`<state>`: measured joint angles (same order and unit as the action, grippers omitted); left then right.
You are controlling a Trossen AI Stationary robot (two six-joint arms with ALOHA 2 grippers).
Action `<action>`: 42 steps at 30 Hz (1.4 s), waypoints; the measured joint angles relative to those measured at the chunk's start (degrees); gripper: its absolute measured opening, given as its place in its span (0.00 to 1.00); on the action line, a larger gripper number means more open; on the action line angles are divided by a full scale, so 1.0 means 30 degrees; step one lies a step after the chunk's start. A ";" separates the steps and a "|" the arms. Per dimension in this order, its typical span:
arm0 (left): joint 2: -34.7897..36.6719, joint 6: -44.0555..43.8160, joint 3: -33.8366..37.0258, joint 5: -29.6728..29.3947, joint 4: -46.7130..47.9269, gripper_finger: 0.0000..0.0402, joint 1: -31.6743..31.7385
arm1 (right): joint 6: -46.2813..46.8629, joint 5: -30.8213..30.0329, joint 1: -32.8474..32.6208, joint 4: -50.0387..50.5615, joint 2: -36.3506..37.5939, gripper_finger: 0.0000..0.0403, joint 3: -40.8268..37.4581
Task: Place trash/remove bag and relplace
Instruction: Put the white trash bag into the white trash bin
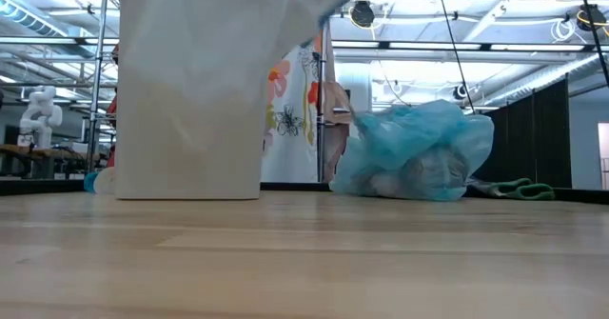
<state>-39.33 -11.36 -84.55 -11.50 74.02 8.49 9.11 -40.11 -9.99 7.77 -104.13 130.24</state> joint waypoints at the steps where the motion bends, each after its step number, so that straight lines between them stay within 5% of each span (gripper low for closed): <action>1: 0.0000 0.0060 0.0221 0.0189 -0.0326 0.36 0.0000 | -0.0908 0.0122 -0.0074 -0.1430 -0.0129 0.00 0.0036; 5: -0.0186 0.0161 0.0896 0.0268 -0.1049 0.36 0.0000 | -0.3707 0.1778 -0.0070 -0.6404 -0.0766 0.00 0.0028; 9: -0.0448 0.0431 0.1487 0.0268 -0.1284 0.36 0.0007 | -0.5519 0.5538 0.0526 -1.1741 -0.1712 0.00 0.0021; 18: -0.0630 0.0410 0.1754 0.0309 -0.1933 0.36 0.0015 | -0.2762 1.0828 0.2584 -1.7983 -0.2850 0.00 0.0021; 25: -0.0743 0.0388 0.1754 0.2300 -0.4036 0.36 0.0015 | -0.1442 1.0994 0.2975 -1.6815 -0.2835 0.00 0.0021; 42: -0.2837 -0.0701 0.1754 0.4823 -1.3249 0.36 0.0007 | -0.0860 0.9298 0.3152 -0.5792 -0.2835 0.00 0.0021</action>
<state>-47.84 -13.46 -79.29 2.97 34.27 8.51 6.53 -12.22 -0.53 -9.60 -112.64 130.30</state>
